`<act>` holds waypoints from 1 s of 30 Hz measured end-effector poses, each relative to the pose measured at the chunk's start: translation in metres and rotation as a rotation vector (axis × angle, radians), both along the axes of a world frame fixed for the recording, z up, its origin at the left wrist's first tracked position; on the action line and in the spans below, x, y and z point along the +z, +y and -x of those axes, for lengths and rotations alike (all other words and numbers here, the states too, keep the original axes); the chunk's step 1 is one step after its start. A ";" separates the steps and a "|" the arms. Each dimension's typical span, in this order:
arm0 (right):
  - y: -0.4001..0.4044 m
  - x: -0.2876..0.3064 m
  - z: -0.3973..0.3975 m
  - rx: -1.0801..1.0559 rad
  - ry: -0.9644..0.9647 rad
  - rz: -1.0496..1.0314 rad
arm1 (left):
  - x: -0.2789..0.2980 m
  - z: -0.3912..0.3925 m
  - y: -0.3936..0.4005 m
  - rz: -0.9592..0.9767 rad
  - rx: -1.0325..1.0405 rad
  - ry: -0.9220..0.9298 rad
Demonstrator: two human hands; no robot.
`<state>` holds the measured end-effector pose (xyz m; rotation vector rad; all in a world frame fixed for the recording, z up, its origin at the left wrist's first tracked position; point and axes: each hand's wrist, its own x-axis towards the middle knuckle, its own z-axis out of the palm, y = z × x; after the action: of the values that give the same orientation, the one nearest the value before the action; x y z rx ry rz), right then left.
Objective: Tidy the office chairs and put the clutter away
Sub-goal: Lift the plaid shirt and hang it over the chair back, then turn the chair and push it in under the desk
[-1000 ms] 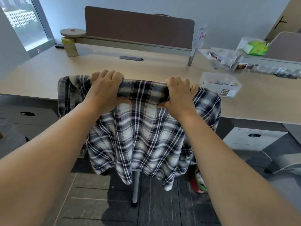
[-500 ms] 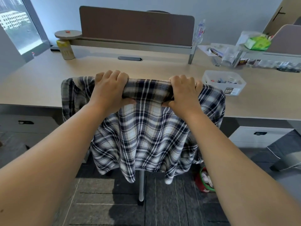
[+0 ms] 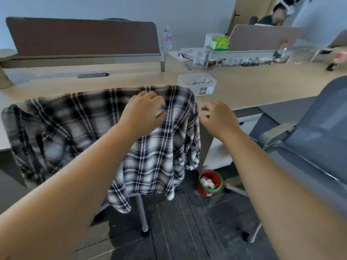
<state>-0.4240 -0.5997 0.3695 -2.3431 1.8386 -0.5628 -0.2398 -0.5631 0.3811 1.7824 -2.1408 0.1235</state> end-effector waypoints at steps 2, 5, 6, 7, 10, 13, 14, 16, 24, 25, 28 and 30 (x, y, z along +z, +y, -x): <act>0.010 -0.003 0.042 -0.121 -0.002 -0.057 | -0.005 0.036 -0.007 -0.054 -0.079 0.026; 0.027 -0.009 0.104 -0.291 -0.003 -0.107 | -0.013 0.094 -0.019 -0.206 -0.210 0.006; 0.032 -0.011 0.125 -0.337 -0.005 -0.118 | -0.016 0.114 -0.023 -0.246 -0.255 -0.011; 0.038 -0.013 0.144 -0.381 -0.009 -0.127 | -0.018 0.134 -0.026 -0.273 -0.293 -0.024; 0.050 -0.021 0.202 -0.507 -0.037 -0.151 | -0.026 0.195 -0.035 -0.297 -0.388 -0.036; 0.056 -0.030 0.260 -0.612 -0.076 -0.161 | -0.035 0.258 -0.045 -0.297 -0.466 -0.031; 0.056 -0.034 0.279 -0.636 -0.086 -0.168 | -0.039 0.280 -0.049 -0.308 -0.482 -0.025; 0.054 -0.042 0.318 -0.676 -0.102 -0.189 | -0.047 0.323 -0.058 -0.340 -0.518 -0.019; 0.044 -0.089 0.466 -0.881 -0.113 -0.244 | -0.101 0.478 -0.094 -0.451 -0.637 0.002; 0.045 -0.100 0.483 -0.913 -0.121 -0.260 | -0.110 0.495 -0.098 -0.476 -0.655 -0.005; 0.043 -0.134 0.525 -1.019 -0.174 -0.319 | -0.140 0.541 -0.113 -0.534 -0.707 -0.050; 0.039 -0.156 0.550 -1.083 -0.198 -0.358 | -0.159 0.569 -0.127 -0.565 -0.746 -0.083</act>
<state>-0.9743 -0.5612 0.2134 -0.8948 2.6842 -0.4432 -0.8086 -0.6897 0.2216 1.0738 -2.9425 -0.6554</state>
